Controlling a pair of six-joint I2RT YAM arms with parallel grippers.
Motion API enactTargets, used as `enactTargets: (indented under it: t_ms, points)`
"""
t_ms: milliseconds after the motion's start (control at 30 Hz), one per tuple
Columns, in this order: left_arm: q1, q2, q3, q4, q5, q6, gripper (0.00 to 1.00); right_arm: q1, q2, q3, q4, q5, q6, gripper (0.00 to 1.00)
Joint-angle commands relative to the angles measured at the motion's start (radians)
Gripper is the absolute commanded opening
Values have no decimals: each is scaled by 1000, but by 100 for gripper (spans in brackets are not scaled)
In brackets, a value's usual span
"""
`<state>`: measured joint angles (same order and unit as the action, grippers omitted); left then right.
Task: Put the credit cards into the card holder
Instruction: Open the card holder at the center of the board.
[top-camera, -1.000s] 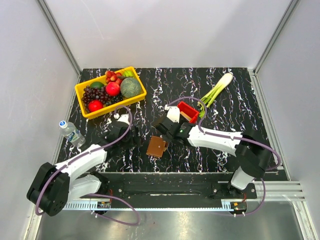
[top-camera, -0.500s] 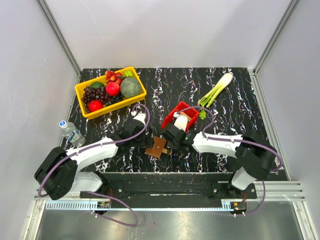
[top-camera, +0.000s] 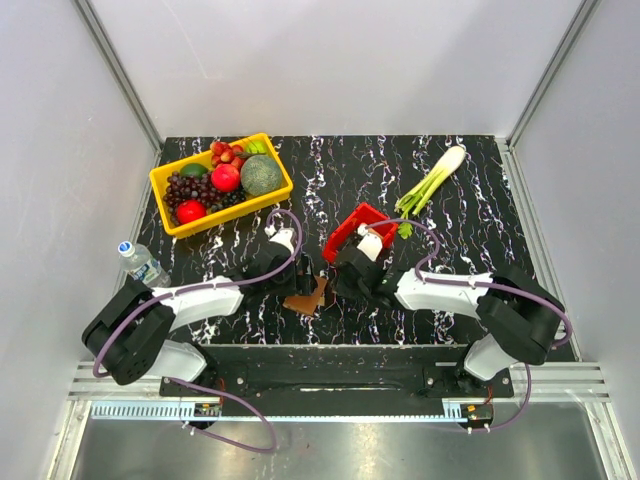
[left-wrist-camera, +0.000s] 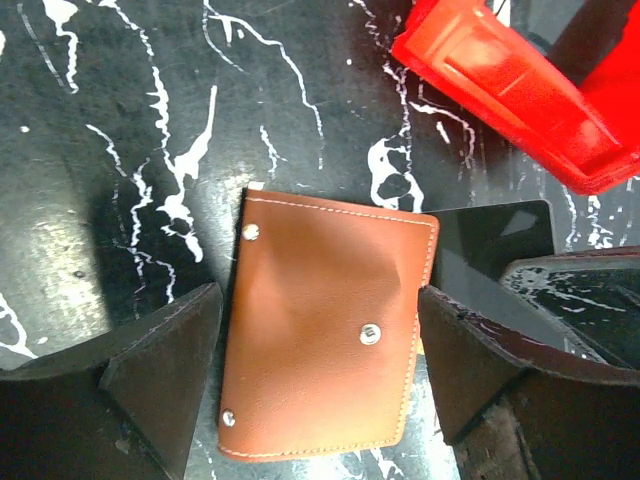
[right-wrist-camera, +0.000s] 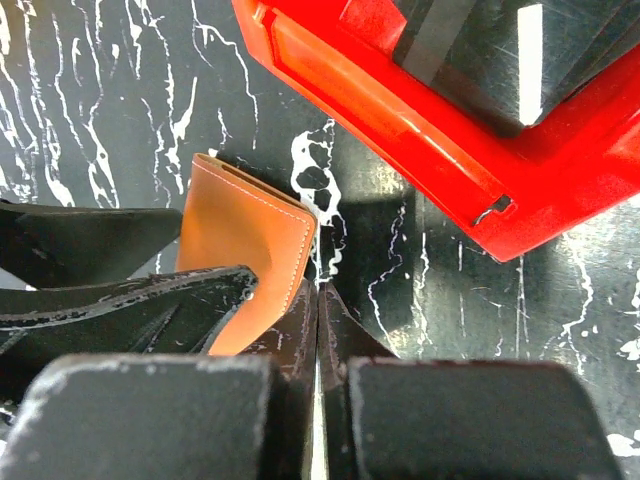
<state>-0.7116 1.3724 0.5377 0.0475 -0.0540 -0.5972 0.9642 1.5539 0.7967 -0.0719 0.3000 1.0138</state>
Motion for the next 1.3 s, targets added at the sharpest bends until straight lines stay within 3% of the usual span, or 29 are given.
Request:
enactTargets:
  t_ms: [0, 233, 667, 1000, 1267]
  points:
    - [-3, 11, -31, 77, 88, -46, 82, -16, -44, -27, 113, -39, 51, 0]
    - [-3, -9, -70, 144, 143, -82, 77, -35, -41, -34, 171, -74, 57, 0]
    - [1, -61, -125, 394, 238, -138, 78, -38, -89, -51, 277, -118, -30, 0]
    - [37, -110, -169, 515, 278, -167, 82, -38, -132, -5, 225, -130, -87, 0]
    - [78, -7, -167, 643, 404, -173, 87, -38, -167, -8, 159, -65, -81, 0]
